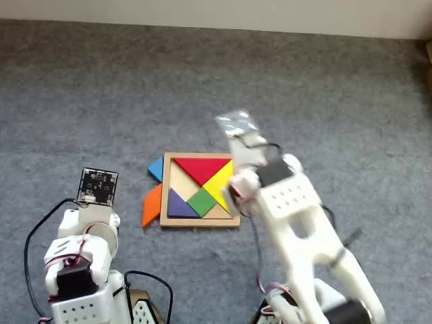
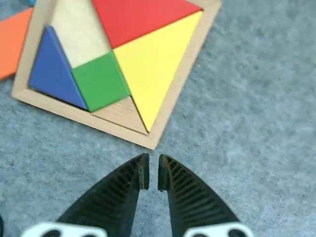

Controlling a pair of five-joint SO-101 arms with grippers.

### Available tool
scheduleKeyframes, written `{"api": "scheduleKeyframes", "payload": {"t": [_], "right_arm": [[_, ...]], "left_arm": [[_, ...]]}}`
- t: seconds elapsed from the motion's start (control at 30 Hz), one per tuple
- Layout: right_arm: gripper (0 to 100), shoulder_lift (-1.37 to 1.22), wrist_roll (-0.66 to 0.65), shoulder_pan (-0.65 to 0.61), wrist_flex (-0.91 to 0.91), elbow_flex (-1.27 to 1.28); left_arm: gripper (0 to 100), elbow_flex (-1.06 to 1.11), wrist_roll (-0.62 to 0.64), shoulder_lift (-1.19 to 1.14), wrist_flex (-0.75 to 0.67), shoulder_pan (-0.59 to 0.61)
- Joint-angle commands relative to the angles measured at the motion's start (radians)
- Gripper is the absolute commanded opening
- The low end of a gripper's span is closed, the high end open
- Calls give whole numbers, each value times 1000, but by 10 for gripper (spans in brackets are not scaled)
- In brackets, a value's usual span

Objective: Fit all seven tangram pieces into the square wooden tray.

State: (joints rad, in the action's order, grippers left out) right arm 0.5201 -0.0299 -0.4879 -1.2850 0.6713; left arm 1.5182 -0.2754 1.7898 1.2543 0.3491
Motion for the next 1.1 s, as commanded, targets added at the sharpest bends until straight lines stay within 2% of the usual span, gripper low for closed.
{"api": "scheduleKeyframes", "payload": {"t": [0.0,0.17,0.3,0.37,0.5,0.57,0.8,1.07], "right_arm": [[36,203,-8,120,82,168],[36,374,-114,251,157,369],[36,444,-118,323,197,464],[36,460,-114,337,197,489],[36,466,-112,346,197,522],[36,469,-112,364,199,530],[36,470,-112,444,206,562],[36,472,-112,449,363,714]], "left_arm": [[73,-145,-6,35,68,-51],[74,-228,-61,-81,80,-94],[86,-355,-58,-286,78,-104],[136,-410,-41,-400,80,-124],[274,-467,69,-611,78,-177],[302,-476,106,-702,63,-203],[301,-475,175,-975,-163,-223],[301,-479,181,-1257,-382,-223]]}}
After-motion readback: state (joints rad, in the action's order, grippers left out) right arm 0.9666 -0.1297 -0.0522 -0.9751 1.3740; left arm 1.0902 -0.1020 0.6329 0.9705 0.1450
